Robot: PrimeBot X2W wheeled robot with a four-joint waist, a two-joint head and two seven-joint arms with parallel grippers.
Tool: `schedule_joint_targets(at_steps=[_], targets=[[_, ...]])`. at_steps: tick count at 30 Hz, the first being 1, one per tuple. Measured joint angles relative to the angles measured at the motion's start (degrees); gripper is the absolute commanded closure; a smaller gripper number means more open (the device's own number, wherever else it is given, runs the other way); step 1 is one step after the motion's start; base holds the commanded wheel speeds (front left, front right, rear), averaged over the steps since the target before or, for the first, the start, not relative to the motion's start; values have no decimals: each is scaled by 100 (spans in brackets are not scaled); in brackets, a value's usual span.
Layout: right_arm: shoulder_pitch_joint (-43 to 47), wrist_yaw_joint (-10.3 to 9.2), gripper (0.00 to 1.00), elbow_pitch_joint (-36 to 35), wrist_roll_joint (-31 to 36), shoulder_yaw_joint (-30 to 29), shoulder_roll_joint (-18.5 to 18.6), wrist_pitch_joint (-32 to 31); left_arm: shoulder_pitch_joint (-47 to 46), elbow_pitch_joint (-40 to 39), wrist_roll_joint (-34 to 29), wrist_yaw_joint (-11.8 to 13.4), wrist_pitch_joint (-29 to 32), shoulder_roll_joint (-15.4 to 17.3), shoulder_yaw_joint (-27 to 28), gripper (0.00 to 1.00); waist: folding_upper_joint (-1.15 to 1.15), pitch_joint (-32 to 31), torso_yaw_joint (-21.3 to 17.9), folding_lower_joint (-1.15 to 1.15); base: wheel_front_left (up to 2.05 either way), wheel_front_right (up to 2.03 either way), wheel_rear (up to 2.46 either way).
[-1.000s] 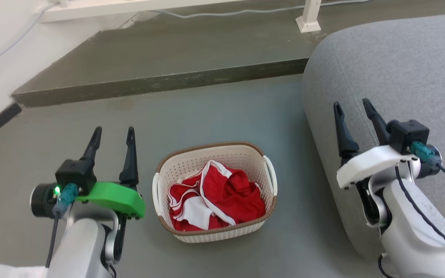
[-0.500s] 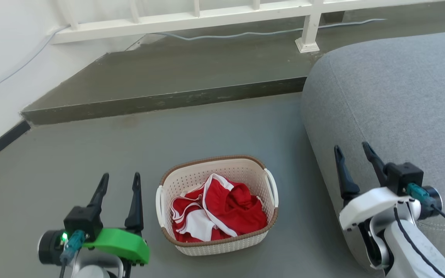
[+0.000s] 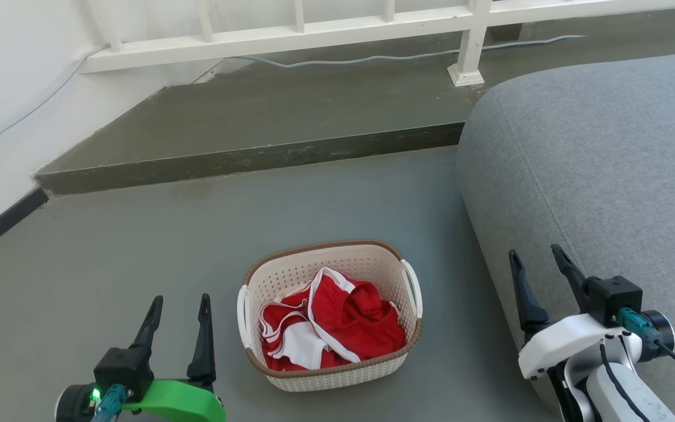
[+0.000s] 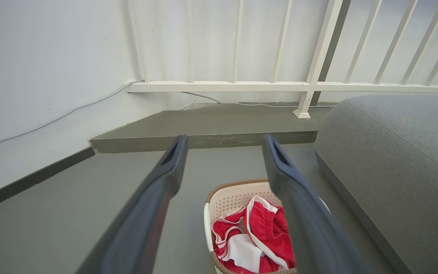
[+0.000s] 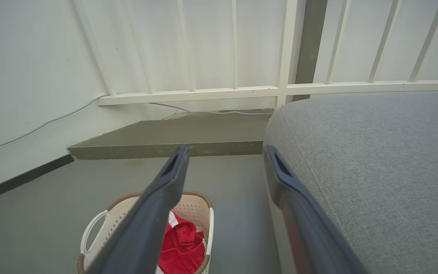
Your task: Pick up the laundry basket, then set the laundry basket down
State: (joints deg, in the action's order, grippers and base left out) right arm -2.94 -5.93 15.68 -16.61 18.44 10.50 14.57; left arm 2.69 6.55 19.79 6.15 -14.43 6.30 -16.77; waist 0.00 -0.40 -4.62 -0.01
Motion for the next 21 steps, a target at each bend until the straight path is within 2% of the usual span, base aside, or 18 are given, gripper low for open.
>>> schedule_joint_targets(at_steps=[21], targets=[[119,-23,0,-238,104,0,10,0,243,-338,-37,49,1,-15,41,0,0,22,-6,0,0,0,0]])
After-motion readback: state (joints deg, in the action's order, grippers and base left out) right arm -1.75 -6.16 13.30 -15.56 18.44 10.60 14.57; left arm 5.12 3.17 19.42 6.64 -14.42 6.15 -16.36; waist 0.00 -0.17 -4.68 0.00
